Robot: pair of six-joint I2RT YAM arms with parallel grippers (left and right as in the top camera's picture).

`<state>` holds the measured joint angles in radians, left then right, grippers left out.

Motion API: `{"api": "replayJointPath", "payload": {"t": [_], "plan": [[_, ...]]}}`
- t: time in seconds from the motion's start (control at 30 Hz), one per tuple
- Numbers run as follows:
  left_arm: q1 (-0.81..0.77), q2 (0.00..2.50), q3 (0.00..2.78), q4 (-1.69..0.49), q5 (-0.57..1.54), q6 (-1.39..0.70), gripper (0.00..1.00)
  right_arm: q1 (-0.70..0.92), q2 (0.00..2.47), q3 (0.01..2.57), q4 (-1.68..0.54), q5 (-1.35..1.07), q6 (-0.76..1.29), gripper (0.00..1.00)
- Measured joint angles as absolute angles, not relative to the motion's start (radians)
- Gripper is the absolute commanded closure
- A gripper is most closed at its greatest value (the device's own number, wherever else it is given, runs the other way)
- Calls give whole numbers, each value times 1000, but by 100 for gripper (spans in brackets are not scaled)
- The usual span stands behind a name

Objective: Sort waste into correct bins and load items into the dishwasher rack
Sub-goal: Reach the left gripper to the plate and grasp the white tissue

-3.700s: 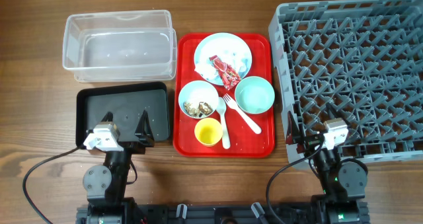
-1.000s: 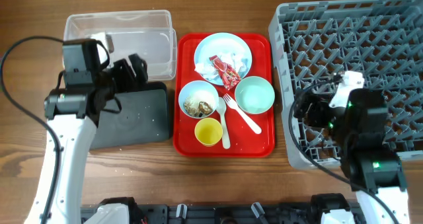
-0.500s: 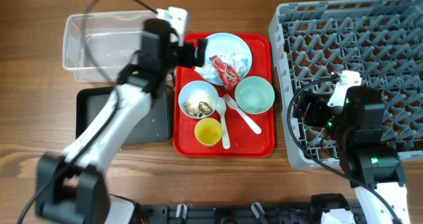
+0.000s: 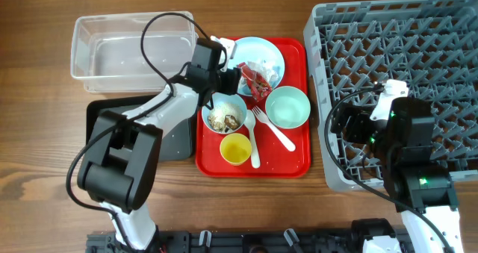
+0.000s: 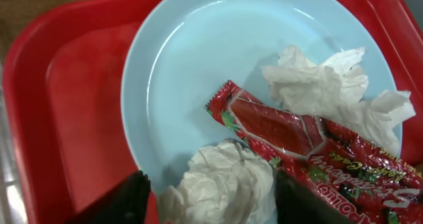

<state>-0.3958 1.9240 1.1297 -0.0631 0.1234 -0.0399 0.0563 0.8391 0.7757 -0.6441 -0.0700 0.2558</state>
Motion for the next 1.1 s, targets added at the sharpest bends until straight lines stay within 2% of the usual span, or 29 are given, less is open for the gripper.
{"api": "replayJointPath", "payload": {"t": [0.07, 0.13, 0.4, 0.57, 0.6, 0.63, 0.7, 0.73, 0.77, 0.87, 1.1], "plan": [[-398, 1929, 1130, -62, 128, -47, 87, 56, 839, 776, -644, -70, 254, 0], [-398, 1930, 1130, -60, 129, -45, 96, 56, 839, 776, -645, -70, 253, 0], [-386, 1853, 1146, -106, 101, -49, 96, 56, 839, 776, -643, -70, 245, 0], [-251, 1631, 1185, -99, 15, -109, 96, 56, 839, 776, -644, -70, 245, 0], [-208, 1606, 1193, -99, 7, -114, 92, 56, 839, 776, -644, -70, 245, 0], [-175, 1596, 1198, -101, -3, -118, 83, 56, 839, 776, -644, -70, 245, 0], [-124, 1596, 1200, -125, -10, -124, 49, 56, 839, 776, -643, -70, 245, 0], [-104, 1603, 1200, -142, -14, -126, 35, 56, 839, 776, -644, -70, 245, 0], [-91, 1611, 1200, -150, -18, -133, 26, 56, 839, 776, -643, -70, 245, 0], [-91, 1626, 1199, -131, 4, -141, 27, 56, 839, 776, -643, -70, 245, 0], [-260, 1655, 1199, -29, 91, -141, 15, 56, 839, 776, -644, -70, 245, 0]]}}
